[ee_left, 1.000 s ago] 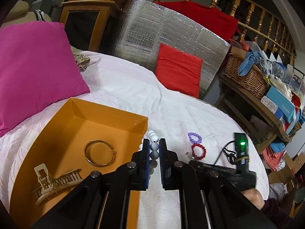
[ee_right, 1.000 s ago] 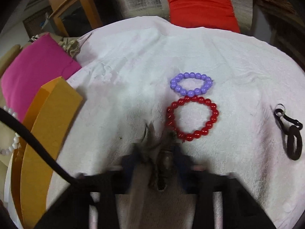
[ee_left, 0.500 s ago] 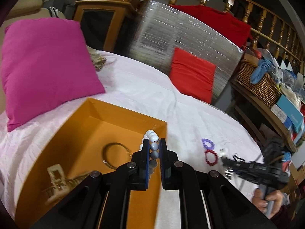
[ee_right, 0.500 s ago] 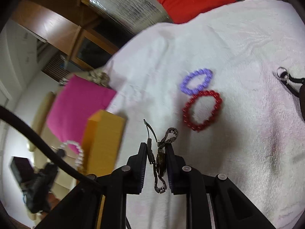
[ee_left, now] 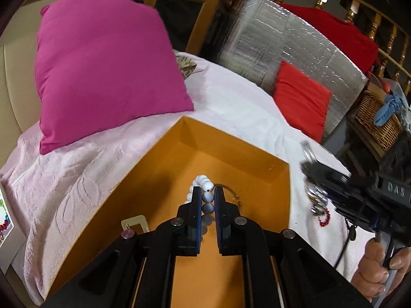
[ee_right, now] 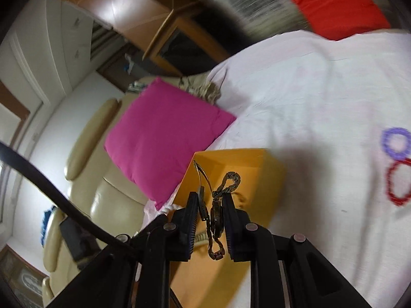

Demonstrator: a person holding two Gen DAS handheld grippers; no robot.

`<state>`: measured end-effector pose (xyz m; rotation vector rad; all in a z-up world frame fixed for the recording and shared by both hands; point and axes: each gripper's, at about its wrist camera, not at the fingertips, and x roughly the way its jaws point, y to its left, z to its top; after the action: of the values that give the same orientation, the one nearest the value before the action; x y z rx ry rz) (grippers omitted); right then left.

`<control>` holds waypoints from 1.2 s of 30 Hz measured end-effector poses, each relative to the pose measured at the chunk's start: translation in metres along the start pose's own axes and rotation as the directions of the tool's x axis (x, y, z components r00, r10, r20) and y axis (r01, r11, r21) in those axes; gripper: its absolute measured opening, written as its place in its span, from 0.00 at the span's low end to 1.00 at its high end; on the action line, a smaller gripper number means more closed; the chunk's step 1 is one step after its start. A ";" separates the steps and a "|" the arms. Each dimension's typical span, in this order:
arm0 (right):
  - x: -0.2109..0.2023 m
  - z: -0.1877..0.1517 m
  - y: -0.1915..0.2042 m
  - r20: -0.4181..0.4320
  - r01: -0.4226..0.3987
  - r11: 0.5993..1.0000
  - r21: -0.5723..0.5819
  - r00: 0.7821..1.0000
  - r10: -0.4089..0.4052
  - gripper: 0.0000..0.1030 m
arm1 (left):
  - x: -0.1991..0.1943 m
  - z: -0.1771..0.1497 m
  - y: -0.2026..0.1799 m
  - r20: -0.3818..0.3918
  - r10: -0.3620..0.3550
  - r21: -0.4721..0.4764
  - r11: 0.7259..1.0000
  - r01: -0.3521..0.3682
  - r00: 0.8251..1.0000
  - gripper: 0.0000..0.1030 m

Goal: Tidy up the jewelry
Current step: 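Carry watch and pearl bracelet to the orange box and release the watch from the right gripper, then open the left gripper to drop the pearl bracelet into the box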

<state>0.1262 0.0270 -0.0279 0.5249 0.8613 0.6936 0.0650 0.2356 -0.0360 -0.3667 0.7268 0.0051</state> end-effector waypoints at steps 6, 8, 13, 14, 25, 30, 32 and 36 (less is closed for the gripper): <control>0.074 0.012 0.016 -0.088 0.096 0.995 -0.013 0.991 -0.097 0.20 | 0.033 0.007 0.014 -0.030 0.079 -0.039 0.996 -0.080 0.996 0.09; 0.094 0.015 0.017 -0.125 0.124 0.992 -0.016 0.984 -0.125 0.20 | 0.042 0.008 0.023 -0.053 0.085 -0.079 0.993 -0.089 0.995 0.09; 0.138 0.024 0.011 -0.177 0.185 0.983 -0.013 0.967 -0.185 0.20 | 0.048 0.009 0.032 -0.077 0.093 -0.124 0.987 -0.102 0.993 0.09; 0.141 0.024 0.010 -0.179 0.194 0.981 -0.011 0.965 -0.193 0.20 | 0.049 0.009 0.032 -0.080 0.104 -0.120 0.986 -0.113 0.991 0.09; 0.119 0.036 0.007 -0.107 0.115 0.992 0.043 0.988 -0.110 0.37 | 0.037 0.010 0.023 -0.063 0.198 -0.078 0.976 -0.203 0.978 0.24; 0.048 0.039 -0.004 -0.026 0.087 0.996 0.025 0.996 -0.087 0.37 | 0.022 0.011 -0.009 0.027 0.220 -0.028 0.975 -0.219 0.975 0.38; 0.010 0.039 -0.015 0.015 0.104 0.994 0.020 0.994 -0.104 0.37 | 0.016 0.011 -0.029 0.068 0.219 0.003 0.976 -0.219 0.973 0.38; -0.083 0.031 -0.057 0.102 0.176 0.983 0.051 0.978 -0.181 0.37 | 0.003 0.005 -0.075 0.152 0.193 0.070 0.976 -0.205 0.969 0.44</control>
<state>0.1323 -0.0759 -0.0070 0.5106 0.8137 0.4801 0.0798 0.1666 -0.0102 -0.2076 0.6162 0.1886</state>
